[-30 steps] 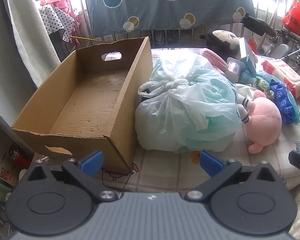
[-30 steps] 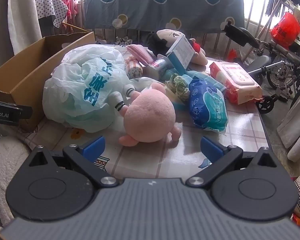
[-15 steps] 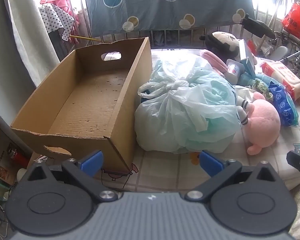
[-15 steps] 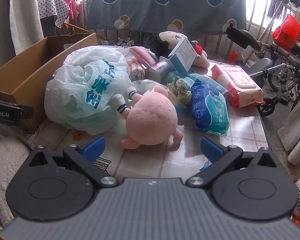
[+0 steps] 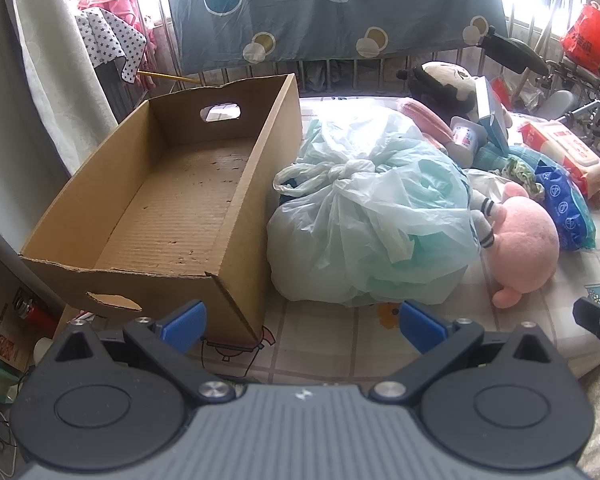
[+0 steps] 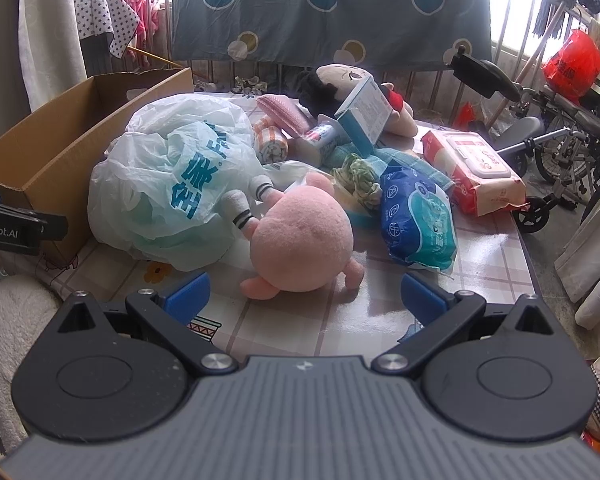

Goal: Organize soft objects

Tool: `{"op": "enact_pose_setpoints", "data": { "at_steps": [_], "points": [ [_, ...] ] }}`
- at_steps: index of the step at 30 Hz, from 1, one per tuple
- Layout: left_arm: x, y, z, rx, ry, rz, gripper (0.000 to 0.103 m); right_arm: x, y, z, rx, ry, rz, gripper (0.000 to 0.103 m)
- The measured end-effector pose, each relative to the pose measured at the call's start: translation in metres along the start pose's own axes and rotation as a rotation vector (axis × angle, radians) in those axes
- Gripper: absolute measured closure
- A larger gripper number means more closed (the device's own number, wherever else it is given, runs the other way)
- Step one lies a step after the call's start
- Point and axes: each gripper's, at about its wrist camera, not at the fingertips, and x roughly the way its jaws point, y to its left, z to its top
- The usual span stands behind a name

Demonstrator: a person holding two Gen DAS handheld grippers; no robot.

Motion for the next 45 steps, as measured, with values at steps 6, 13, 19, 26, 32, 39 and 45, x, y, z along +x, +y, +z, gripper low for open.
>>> {"op": "enact_pose_setpoints", "data": {
  "at_steps": [6, 13, 19, 26, 32, 39, 45],
  "points": [
    [0.0001, -0.0003, -0.0001, -0.001, 0.003, -0.002, 0.0, 0.0, 0.0018, -0.0005, -0.006, 0.0, -0.001, 0.001],
    [0.0007, -0.0003, -0.0002, -0.002, 0.003, -0.002, 0.0, 0.0004, 0.0026, -0.0008, -0.008, 0.001, 0.0, 0.001],
    [0.0022, 0.0029, -0.0002, -0.007, 0.004, -0.004, 0.0, 0.0005, 0.0026, -0.0007, -0.007, 0.001, 0.0, 0.001],
    [0.0022, 0.003, -0.0001, -0.006, 0.005, -0.003, 0.0, 0.0005, 0.0029, -0.0006, -0.007, 0.001, -0.001, 0.001],
    [0.0027, 0.0043, 0.0, -0.009, 0.005, -0.004, 0.0, 0.0004, 0.003, -0.0004, -0.008, 0.001, -0.001, 0.001],
    [0.0028, 0.0047, 0.0003, -0.009, 0.004, -0.004, 0.0, 0.0008, 0.0038, 0.0, -0.009, 0.001, 0.001, 0.001],
    [0.003, 0.0057, 0.0008, -0.009, 0.005, -0.004, 0.0, 0.0011, 0.0046, 0.0004, -0.01, -0.001, 0.0, 0.001]
  ]
}}
